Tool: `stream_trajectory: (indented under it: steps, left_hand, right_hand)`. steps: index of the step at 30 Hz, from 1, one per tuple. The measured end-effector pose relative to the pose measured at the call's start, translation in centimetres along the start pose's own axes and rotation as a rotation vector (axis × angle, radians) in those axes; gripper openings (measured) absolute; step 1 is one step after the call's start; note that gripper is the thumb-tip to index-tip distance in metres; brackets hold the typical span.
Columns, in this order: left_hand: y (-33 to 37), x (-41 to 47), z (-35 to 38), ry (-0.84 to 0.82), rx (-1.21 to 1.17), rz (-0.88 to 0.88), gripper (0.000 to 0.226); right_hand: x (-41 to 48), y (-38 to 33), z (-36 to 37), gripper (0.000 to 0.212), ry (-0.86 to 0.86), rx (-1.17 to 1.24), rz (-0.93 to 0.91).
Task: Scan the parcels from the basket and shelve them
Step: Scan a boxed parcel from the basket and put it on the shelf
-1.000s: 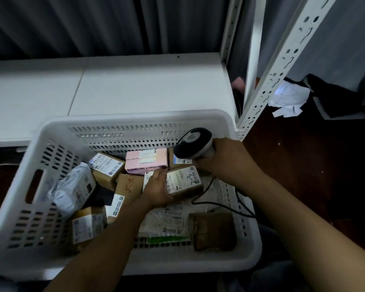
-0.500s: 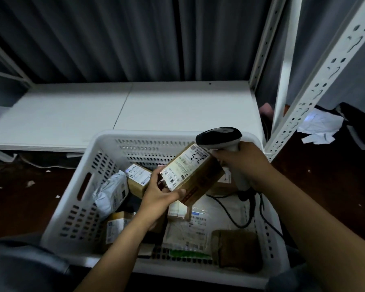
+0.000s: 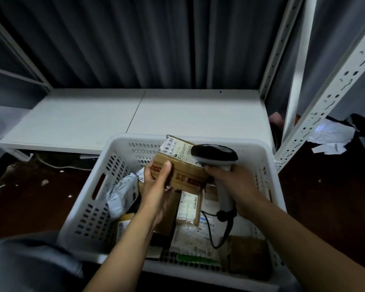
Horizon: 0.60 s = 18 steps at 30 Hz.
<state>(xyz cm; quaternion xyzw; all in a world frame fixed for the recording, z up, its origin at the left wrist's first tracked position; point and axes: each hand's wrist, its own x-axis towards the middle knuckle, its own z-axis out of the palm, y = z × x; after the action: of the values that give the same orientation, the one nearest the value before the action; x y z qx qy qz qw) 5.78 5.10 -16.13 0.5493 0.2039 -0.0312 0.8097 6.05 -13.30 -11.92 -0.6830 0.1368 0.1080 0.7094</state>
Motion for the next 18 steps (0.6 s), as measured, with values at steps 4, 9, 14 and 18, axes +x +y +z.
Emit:
stream_trajectory:
  steps: [4,9,14,18]
  left_hand:
    - [0.7,0.5,0.4,0.144,-0.031,-0.005,0.105]
    - [1.1,1.3,0.3,0.260,-0.004,-0.015,0.109]
    - [2.4,1.4,-1.0,0.280,0.360,0.128,0.099]
    - [2.6,2.4,-3.2,0.270,0.466,0.142,0.082]
  right_hand:
    - [-0.5,0.8,1.2,0.019,-0.034,-0.047,-0.020]
    - [-0.8,0.7,1.6,0.013,-0.110,-0.085,-0.004]
    - [-0.7,-0.9,1.1,0.009,-0.153,-0.163,-0.034]
    - [-0.8,-2.1,0.4,0.022,-0.159,-0.236,-0.071]
